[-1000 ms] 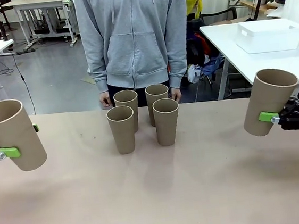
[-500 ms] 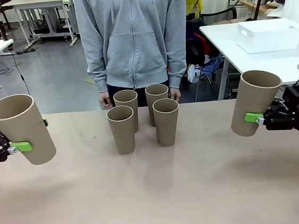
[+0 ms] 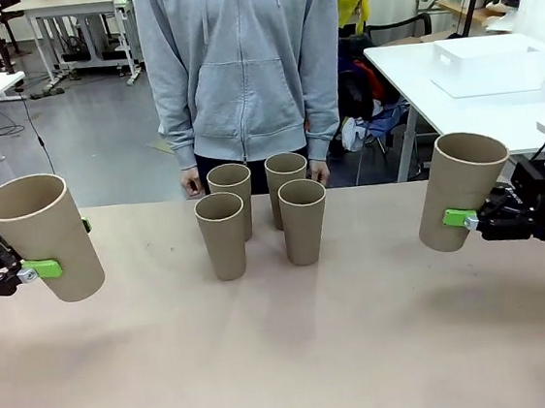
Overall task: Stack the cups and store them in the basket.
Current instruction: Pick up two Reusable plastic cups , one in each hand, then place the stack of Reusable plastic cups into the Pantry Basket.
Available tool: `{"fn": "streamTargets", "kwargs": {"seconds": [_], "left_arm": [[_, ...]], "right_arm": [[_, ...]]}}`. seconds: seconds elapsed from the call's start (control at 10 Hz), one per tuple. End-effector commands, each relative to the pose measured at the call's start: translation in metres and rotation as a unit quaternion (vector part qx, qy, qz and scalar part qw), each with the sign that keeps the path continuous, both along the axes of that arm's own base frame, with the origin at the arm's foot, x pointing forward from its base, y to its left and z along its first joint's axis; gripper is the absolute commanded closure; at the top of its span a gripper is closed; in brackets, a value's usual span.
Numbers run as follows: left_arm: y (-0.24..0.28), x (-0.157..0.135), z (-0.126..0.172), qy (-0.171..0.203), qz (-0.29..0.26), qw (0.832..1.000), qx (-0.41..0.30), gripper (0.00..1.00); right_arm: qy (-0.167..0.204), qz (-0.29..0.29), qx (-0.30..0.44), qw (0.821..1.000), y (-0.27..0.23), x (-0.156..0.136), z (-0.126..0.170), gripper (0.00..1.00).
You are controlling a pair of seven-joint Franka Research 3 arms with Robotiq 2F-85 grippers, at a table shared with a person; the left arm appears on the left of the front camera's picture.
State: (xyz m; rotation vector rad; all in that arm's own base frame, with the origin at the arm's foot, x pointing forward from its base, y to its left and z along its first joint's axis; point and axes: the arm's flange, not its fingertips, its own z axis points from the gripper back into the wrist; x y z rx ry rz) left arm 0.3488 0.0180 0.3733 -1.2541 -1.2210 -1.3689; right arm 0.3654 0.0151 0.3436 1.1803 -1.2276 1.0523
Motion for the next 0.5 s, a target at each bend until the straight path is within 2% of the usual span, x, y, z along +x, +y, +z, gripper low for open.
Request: {"fn": "streamTargets", "kwargs": {"seconds": [0.0, 0.4], "left_arm": [[0.0017, -0.0009, 0.0025, -0.003, 0.002, 1.0, -0.002, 0.15], [0.0017, -0.0009, 0.0025, -0.003, 0.002, 1.0, -0.002, 0.15]], "right_arm": [[-0.005, -0.002, 0.001, 1.0, -0.0005, 0.0001, 0.0038, 0.17], [-0.005, -0.002, 0.001, 1.0, -0.0005, 0.0001, 0.0038, 0.17]]}}
